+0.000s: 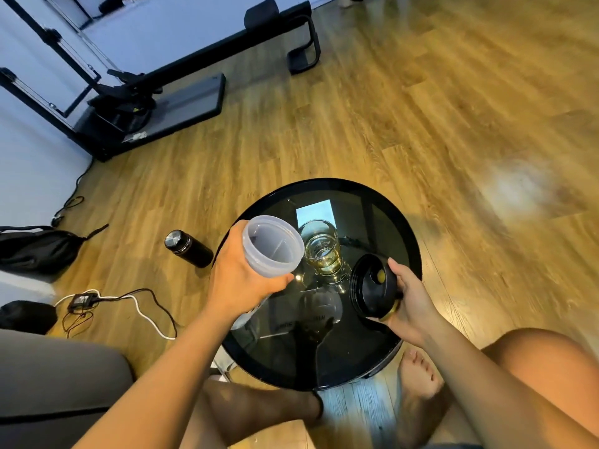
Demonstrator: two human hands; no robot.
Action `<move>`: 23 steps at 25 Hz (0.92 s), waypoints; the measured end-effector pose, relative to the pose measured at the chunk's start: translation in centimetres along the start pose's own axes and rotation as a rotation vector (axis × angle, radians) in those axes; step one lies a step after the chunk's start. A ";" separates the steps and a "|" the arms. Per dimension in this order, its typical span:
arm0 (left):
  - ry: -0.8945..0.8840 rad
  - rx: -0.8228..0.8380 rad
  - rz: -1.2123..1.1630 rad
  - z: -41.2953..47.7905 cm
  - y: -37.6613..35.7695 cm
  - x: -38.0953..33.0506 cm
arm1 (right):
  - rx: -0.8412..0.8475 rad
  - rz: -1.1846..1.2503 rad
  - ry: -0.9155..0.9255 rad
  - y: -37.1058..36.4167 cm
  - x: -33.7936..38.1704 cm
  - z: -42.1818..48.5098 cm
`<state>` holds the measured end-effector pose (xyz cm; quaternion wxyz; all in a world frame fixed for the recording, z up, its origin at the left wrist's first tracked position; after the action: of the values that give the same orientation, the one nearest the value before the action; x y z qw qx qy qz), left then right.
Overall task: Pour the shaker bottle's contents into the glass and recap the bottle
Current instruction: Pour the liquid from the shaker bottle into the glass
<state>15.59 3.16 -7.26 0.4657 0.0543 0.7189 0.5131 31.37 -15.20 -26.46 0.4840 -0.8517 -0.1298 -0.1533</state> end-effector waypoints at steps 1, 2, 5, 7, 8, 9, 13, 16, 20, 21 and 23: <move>0.011 0.026 0.044 0.2 -0.1 -0.1 | 0.001 -0.004 -0.003 0.0 0.0 0.1; 0.016 0.039 0.082 0.4 -0.1 -0.1 | 0.003 -0.005 -0.004 0.1 -0.1 0.1; 0.020 0.063 0.181 1.1 0.2 0.2 | 0.002 -0.002 0.003 0.4 0.0 0.3; 0.033 0.087 0.250 1.5 0.2 0.4 | 0.007 -0.009 0.002 0.3 -0.1 0.4; 0.037 0.099 0.285 1.7 0.2 0.3 | 0.006 -0.015 0.001 0.2 -0.1 0.4; 0.038 0.112 0.319 1.8 0.0 0.3 | 0.003 -0.017 0.002 0.2 -0.1 0.4; 0.034 0.138 0.378 2.5 -0.2 -0.2 | -0.001 -0.003 -0.002 0.3 -0.1 0.4; 0.019 0.163 0.438 2.7 -0.5 -0.8 | 0.001 0.001 -0.003 0.4 -0.1 0.4; 0.009 0.188 0.488 2.9 -0.9 -1.1 | -0.004 0.006 -0.002 0.6 -0.1 0.3; 0.013 0.194 0.501 3.0 -0.9 -1.1 | -0.004 0.011 -0.002 0.6 -0.1 0.4; 0.024 0.205 0.525 3.1 -1.0 -1.0 | -0.001 0.012 -0.005 0.5 -0.1 0.4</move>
<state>18.78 4.22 -7.56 0.3006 0.2793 0.7339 0.5413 31.52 -15.13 -27.08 0.4842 -0.8531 -0.1261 -0.1482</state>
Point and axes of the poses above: each hand's wrist, its own z-axis towards the middle knuckle, its own y-axis out of the back of the hand, x = y × z, the point moved 9 cm from there along z, towards the middle knuckle, and after that the axes turned 14 degrees about x, right-handed, at the moved point
